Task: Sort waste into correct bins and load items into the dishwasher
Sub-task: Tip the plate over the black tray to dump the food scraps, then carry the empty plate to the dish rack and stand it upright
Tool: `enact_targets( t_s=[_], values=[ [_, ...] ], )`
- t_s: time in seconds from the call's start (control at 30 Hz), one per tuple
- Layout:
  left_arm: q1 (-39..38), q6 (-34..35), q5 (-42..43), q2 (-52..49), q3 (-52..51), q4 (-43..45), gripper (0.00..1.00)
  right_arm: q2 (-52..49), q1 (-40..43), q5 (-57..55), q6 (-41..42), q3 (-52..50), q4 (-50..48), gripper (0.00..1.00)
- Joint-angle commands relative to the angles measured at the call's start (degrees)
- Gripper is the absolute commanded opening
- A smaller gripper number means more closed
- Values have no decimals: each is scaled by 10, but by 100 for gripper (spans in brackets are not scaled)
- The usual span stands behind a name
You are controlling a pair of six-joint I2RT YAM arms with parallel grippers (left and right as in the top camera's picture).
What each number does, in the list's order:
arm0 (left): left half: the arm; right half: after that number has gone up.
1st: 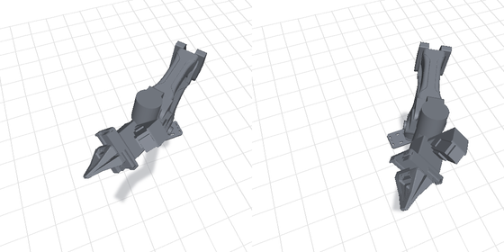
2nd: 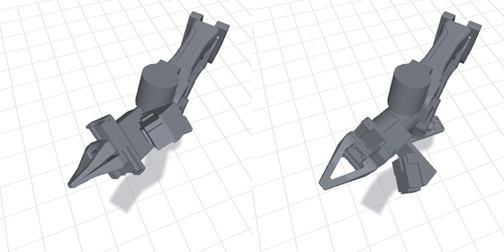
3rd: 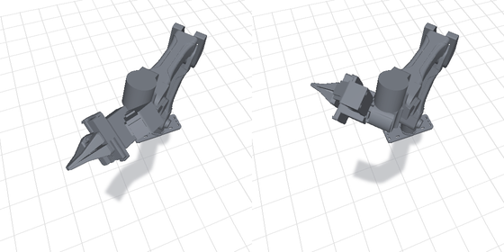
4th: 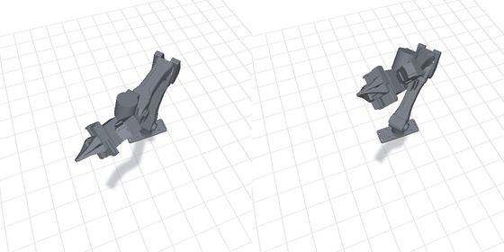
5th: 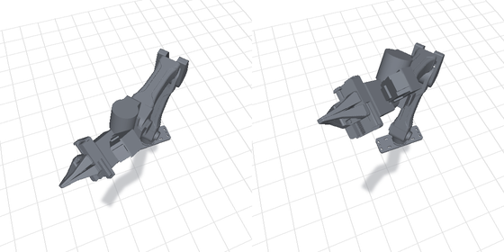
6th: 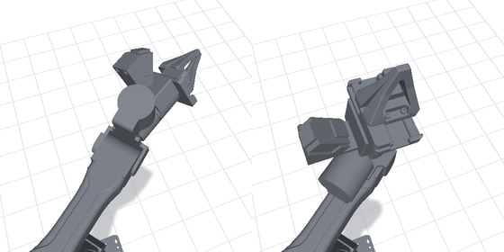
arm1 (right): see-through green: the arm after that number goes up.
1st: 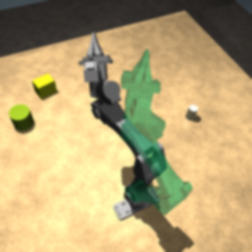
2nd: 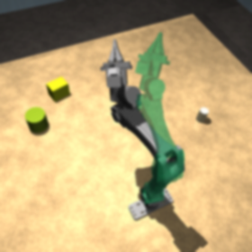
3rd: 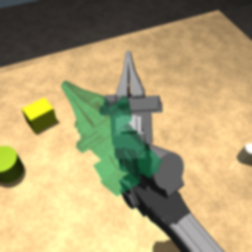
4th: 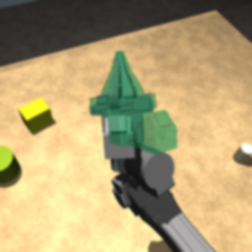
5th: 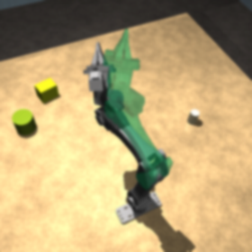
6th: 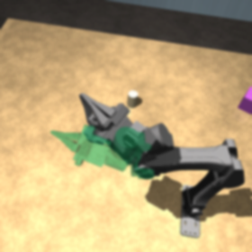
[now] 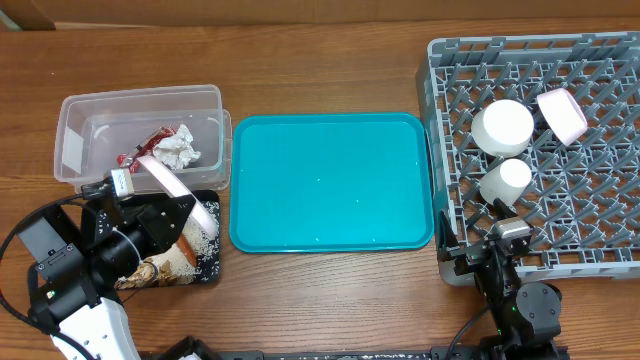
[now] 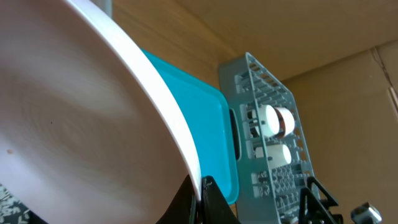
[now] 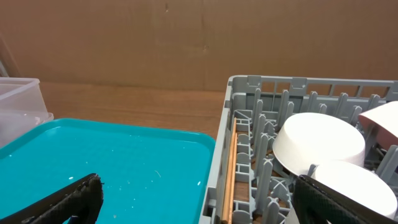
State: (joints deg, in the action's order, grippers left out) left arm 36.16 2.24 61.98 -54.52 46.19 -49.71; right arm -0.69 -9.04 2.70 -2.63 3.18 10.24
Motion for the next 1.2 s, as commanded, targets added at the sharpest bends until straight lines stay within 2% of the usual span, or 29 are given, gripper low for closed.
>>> enact_targets(
  t_s=[0.0,0.17,0.27,0.4,0.47,0.67,0.77,0.8,0.83,0.93,1.17],
  values=[
    [6,-28,41,7,1,3,4,5,1,-1,-2,-3,-3,100],
    [4,-33,47,7,1,1,4,5,1,-1,-2,-3,-3,100],
    [-8,-33,91,5,3,9,4,5,1,-1,-2,-3,-3,100],
    [-67,21,100,5,14,57,4,5,1,-1,-2,-3,-3,100],
    [-121,82,84,5,18,128,4,5,1,-1,-2,-3,-3,100],
    [-292,303,-15,-30,19,469,4,5,1,-1,-2,-3,-3,100],
    [-357,408,-37,-99,19,672,4,5,1,-1,-2,-3,-3,100],
    [-395,482,-39,-164,27,806,4,5,1,-1,-2,-3,-3,100],
    [-413,522,-39,-205,40,867,4,5,1,-1,-2,-3,-3,100],
    [-464,581,-31,-323,110,952,4,5,1,-1,-2,-3,-3,100],
    [-566,612,-29,-532,327,964,4,5,1,-1,-2,-3,-3,100]
  ],
)
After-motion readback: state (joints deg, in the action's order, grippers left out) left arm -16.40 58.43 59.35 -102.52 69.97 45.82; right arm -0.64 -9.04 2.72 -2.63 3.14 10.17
